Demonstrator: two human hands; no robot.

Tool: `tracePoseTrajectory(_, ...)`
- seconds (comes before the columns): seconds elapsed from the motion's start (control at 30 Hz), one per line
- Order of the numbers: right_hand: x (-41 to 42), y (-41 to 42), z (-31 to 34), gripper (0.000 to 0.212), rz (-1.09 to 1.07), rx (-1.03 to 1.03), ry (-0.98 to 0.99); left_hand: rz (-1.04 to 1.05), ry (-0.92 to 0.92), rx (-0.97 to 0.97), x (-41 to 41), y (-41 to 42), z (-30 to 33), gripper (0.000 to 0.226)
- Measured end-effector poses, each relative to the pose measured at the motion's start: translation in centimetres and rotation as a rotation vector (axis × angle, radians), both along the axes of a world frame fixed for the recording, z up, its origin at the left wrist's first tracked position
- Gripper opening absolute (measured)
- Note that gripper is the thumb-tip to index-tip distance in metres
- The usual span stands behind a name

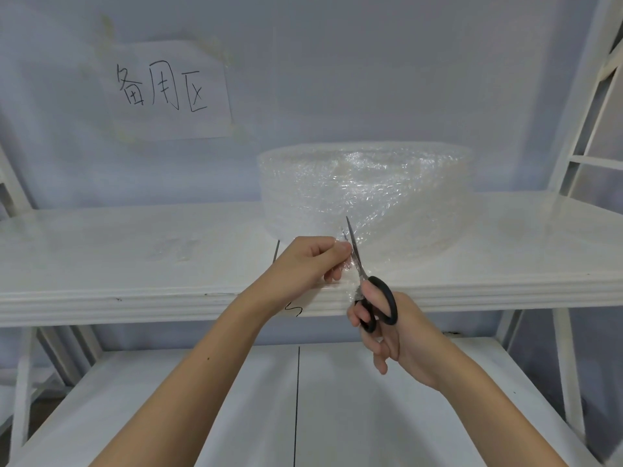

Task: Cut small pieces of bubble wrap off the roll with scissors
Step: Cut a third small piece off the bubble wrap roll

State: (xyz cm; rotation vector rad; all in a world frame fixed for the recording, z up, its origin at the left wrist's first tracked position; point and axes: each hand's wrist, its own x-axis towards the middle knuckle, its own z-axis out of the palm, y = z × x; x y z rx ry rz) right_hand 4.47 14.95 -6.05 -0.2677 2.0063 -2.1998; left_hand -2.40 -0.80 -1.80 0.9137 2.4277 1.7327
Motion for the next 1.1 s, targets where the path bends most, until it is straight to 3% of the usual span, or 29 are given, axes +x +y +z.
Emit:
tracePoseTrajectory(0.2, -0.2, 0.0, 1.0, 0.053, -0.048, 0.058, 0.032, -0.040, 0.037, 0.065, 0.1, -0.3, -0.1, 0.047)
tracePoseTrajectory(0.47, -0.3, -0.4, 0.9, 0.048, -0.105, 0.104, 0.069, -0.034, 0.068, 0.085, 0.1, -0.3, -0.3, 0.047)
tracePoseTrajectory(0.6, -0.3, -0.1, 1.6, 0.055, -0.082, 0.041, 0.035, -0.066, 0.065, 0.026, -0.3, -0.4, -0.6, 0.033)
tracePoseTrajectory(0.8, 0.0, 0.0, 2.5, 0.052, -0.097, 0.161, 0.079, -0.081, 0.081, -0.024, -0.6, -0.5, -0.9, 0.030)
tracePoseTrajectory(1.1, -0.6, 0.0, 3.1, 0.054, -0.107, 0.159, 0.105, -0.158, 0.075, -0.065, -0.6, -0.6, -0.9, 0.035)
